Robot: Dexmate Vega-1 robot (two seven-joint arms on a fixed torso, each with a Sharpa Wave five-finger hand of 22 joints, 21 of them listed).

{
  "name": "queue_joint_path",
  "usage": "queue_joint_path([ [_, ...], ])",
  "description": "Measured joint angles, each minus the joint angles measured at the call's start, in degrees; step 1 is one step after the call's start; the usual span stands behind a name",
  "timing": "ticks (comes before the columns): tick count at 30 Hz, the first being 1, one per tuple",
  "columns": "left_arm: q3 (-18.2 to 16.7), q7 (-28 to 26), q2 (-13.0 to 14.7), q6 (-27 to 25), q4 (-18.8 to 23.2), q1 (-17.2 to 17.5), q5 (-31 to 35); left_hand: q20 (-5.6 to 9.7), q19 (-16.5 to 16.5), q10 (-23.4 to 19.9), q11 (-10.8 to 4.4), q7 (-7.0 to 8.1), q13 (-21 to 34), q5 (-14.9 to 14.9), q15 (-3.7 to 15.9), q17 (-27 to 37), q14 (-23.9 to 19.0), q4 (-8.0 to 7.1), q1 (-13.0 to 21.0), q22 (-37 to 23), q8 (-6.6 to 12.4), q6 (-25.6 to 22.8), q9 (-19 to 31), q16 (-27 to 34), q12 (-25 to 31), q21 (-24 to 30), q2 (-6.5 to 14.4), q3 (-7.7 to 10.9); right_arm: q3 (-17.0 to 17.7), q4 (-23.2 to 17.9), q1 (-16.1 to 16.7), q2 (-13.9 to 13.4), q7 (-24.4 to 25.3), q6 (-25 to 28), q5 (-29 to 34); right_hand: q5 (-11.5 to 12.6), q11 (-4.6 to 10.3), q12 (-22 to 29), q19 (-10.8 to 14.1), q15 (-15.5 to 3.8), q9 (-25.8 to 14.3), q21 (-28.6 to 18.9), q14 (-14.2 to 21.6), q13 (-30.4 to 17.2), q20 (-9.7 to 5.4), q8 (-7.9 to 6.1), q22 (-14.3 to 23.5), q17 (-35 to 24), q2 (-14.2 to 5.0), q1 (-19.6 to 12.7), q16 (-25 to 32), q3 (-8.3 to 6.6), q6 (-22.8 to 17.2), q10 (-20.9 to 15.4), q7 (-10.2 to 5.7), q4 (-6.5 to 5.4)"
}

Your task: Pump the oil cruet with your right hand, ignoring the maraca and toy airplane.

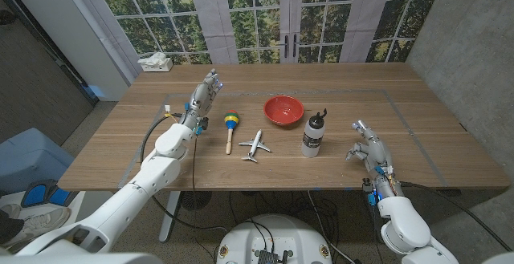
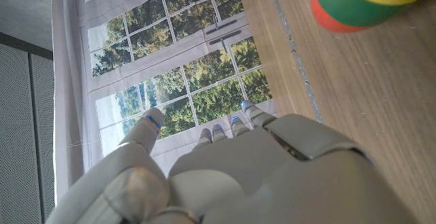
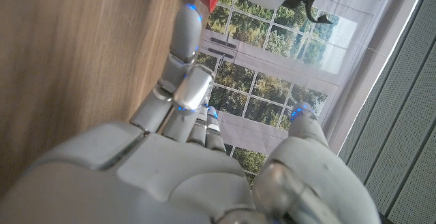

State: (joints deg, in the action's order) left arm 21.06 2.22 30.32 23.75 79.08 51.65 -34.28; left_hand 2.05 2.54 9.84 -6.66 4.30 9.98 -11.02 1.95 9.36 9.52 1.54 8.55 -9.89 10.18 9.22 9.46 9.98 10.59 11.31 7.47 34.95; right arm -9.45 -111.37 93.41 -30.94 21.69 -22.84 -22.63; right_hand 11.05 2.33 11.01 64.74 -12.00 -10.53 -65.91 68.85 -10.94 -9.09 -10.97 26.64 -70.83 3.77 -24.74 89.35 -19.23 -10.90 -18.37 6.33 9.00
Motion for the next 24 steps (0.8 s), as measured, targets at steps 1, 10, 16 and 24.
queue_joint_path([
  [1, -0.01, 0.00, 0.06, 0.00, 0.09, 0.04, 0.01, 0.00, 0.00, 0.00, 0.00, 0.00, 0.00, 0.00, 0.00, 0.00, 0.00, 0.00, 0.00, 0.00, 0.00, 0.00, 0.00, 0.00, 0.00, 0.00, 0.00, 0.00, -0.11, -0.02, 0.00, -0.05, -0.08, 0.08, -0.10, 0.00, 0.00, 0.00, 0.00, -0.18, 0.00, -0.21, -0.18, 0.00, 0.00, 0.00, 0.24, 0.00, 0.01, -0.01, 0.00, 0.00, 0.00, 0.00, 0.00, 0.00],
  [10, -0.04, 0.23, 0.26, -0.27, 0.26, 0.14, -0.02, 0.00, 0.00, 0.00, 0.00, 0.00, 0.00, 0.00, 0.00, 0.00, 0.00, 0.17, 0.00, 0.00, 0.00, 0.00, 0.00, 0.00, 0.00, 0.00, 0.00, -0.17, -0.89, -0.04, -0.25, -1.09, -1.50, 1.04, -1.03, 0.00, 0.26, -0.22, -1.45, 0.13, 0.00, -0.21, -0.94, 0.00, -0.24, 0.38, 0.24, 0.00, 1.13, -1.14, 0.00, -0.16, 1.25, 1.09, -1.26, 0.16],
  [16, -0.04, 0.44, 0.32, -0.34, 0.26, 0.14, -0.11, 0.00, 0.00, 0.00, 0.01, 0.00, 0.00, -0.01, 0.00, 0.00, 0.00, 0.17, 0.00, 0.00, 0.00, 0.00, 0.00, 0.00, 0.00, 0.00, 0.00, -0.17, -1.46, 0.22, -0.74, -2.25, -2.59, 1.57, -1.67, 0.40, 0.94, -0.44, -2.36, 0.13, -0.16, 0.13, -2.13, 0.00, -0.32, 0.38, -0.36, 0.00, 2.66, -2.67, 0.00, -0.28, 2.48, 2.36, -2.48, 0.37],
  [24, -0.08, 0.59, 0.51, -0.50, 0.29, 0.13, -0.16, 0.00, 0.00, 0.00, 0.01, 0.13, 0.00, -0.01, 0.00, 0.00, 0.00, 0.17, 0.00, 0.00, 0.00, -0.13, 0.00, 0.00, 0.00, 0.00, 0.00, -0.17, -1.98, 0.07, -1.10, -3.78, -4.21, 2.97, -2.99, 2.04, 1.73, -0.35, -2.21, -0.19, -0.28, 0.27, -3.67, -0.14, -1.89, 0.38, -2.11, -0.01, 5.13, -7.13, 0.00, -0.54, 4.72, 3.73, -3.45, 1.20],
])
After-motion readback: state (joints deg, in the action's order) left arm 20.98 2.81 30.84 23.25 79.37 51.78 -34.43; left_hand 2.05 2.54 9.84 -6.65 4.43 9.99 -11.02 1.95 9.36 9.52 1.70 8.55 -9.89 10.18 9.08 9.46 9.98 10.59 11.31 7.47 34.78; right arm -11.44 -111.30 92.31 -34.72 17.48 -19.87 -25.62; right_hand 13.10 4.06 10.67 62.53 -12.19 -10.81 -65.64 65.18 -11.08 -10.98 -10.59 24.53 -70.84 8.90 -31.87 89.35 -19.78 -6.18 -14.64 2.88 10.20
